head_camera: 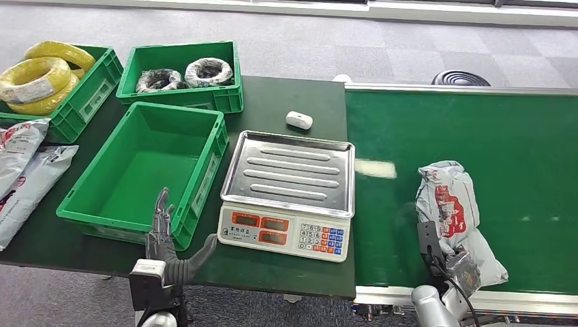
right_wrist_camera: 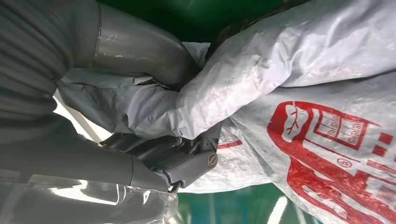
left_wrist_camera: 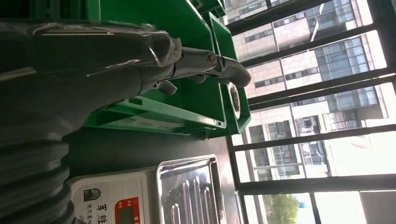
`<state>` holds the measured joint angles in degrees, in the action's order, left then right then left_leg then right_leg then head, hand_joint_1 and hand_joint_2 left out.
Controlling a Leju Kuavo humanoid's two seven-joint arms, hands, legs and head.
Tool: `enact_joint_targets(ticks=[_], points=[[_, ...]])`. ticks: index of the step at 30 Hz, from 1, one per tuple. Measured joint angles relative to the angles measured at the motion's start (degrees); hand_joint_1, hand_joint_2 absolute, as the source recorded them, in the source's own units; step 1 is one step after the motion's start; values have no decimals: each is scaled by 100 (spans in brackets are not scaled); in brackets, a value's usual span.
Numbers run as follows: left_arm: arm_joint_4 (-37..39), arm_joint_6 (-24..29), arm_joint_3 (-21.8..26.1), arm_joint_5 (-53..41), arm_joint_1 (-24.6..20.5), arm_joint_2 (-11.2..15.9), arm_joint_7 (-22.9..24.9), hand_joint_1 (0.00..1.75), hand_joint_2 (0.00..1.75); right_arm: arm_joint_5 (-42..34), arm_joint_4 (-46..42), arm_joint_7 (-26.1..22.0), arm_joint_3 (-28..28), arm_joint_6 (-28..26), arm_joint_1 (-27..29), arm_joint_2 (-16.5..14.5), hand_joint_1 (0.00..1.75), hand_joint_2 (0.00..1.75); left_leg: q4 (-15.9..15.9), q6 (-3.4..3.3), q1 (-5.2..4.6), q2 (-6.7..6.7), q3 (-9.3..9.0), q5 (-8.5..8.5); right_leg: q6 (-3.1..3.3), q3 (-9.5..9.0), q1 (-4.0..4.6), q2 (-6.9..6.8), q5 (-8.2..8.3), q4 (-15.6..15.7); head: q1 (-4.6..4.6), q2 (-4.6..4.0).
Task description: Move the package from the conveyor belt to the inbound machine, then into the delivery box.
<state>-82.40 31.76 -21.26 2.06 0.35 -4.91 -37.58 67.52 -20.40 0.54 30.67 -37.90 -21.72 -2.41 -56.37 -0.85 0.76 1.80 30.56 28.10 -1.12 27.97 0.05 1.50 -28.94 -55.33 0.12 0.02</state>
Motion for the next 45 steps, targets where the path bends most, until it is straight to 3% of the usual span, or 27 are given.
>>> enact_joint_targets(ticks=[4,7,9,13,15,19,24,31,34,39,45], points=[[-108,-151,250,-232,98,-111,-18,0,175,-491,-97,-1793,76,942,4,-155,175,175,2,30,17,-91,5,19,33,-2,22,94,22,-6,2,0],[-116,-235,416,-326,136,-175,-91,0,175,-1278,-785,-3084,-131,1858,240,-498,175,175,1,40,19,-138,8,15,51,23,25,146,39,-22,-4,-1],[-116,-210,465,-322,196,-189,-159,0,175,-1645,-1808,-3081,-587,1785,632,-774,174,175,-1,41,15,-97,28,-5,48,50,15,106,36,-37,-8,-1],[-128,-69,474,-244,422,-186,-234,0,175,-1329,-4411,-2181,-1781,235,1326,-938,175,175,1,52,11,-35,98,-30,51,108,8,44,30,-58,-4,0],[-132,-9,440,-216,464,-185,-244,0,175,-884,-5506,-2013,-2206,-124,1551,-973,175,175,2,54,11,-44,108,-30,52,120,9,51,30,-59,-4,0],[-131,110,352,-205,462,-204,-248,0,175,-72,-7250,-2198,-2619,-211,1810,-1294,171,175,4,56,12,-40,113,-29,62,126,10,47,23,-61,-4,0],[-131,194,303,-217,442,-280,-250,0,175,190,-8296,-2353,-2798,-212,1838,-1611,167,175,6,56,12,-42,112,-29,64,123,10,46,22,-62,-3,0],[-129,170,306,-294,359,-357,-250,0,175,-69,-8336,-1738,-3148,-178,1450,-1591,165,175,6,56,10,-43,110,-30,64,118,7,46,24,-62,-4,0],[-103,83,315,-312,256,-372,-250,0,175,-521,-7720,-1474,-3392,-23,919,-1388,164,175,6,57,9,-44,107,-34,64,116,7,47,27,-64,-3,-1],[-42,17,318,-277,140,-376,-250,0,175,-849,-6411,-1516,-3868,203,92,-1204,159,175,5,59,8,-39,109,-40,64,123,8,45,29,-75,-3,0],[-34,116,319,-241,111,-377,-250,0,175,-952,-5578,-1533,-4331,349,-333,-1191,155,175,5,61,9,-35,126,-40,66,141,8,43,27,-80,-3,0]])
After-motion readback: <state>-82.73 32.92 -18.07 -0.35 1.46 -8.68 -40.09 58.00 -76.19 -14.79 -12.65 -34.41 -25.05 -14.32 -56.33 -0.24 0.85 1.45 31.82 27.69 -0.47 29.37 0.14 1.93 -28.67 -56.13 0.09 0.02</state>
